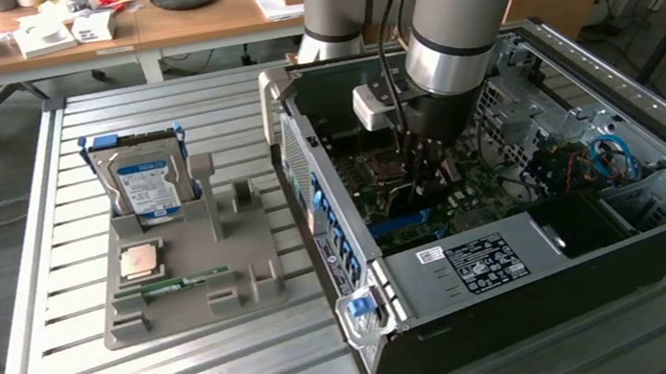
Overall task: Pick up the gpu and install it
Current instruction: 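Insert the gpu into the slot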
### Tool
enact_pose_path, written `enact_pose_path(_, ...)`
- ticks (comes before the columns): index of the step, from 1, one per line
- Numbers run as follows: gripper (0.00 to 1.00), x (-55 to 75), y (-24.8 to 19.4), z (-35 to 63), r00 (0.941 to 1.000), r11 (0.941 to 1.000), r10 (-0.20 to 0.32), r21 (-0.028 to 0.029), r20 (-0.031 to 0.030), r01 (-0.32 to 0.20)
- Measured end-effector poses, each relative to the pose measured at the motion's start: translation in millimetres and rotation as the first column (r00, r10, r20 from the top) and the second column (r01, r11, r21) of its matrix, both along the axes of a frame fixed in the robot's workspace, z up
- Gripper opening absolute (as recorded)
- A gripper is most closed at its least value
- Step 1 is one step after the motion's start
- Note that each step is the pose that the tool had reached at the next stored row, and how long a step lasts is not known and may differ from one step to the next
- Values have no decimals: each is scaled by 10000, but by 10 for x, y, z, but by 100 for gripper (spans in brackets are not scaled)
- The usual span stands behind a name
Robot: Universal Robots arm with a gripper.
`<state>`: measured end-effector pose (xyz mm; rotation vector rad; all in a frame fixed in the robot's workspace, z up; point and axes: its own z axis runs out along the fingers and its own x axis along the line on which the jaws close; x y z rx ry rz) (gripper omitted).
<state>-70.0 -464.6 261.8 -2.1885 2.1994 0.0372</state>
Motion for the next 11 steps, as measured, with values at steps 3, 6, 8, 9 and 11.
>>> enact_pose_path(3, 26, 0, 0, -6, 10000, 10000, 0, 1, 1, 0)
enact_pose_path(6, 26, 0, 0, -6, 10000, 10000, 0, 1, 0, 0)
enact_pose_path(8, 26, -2, 0, -6, 10000, 10000, 0, 0, 0, 0)
enact_pose_path(9, 26, -2, 0, -6, 10000, 10000, 0, 0, 1, 0)
enact_pose_path(11, 26, -6, 1, -6, 10000, 10000, -2, 0, 0, 2)
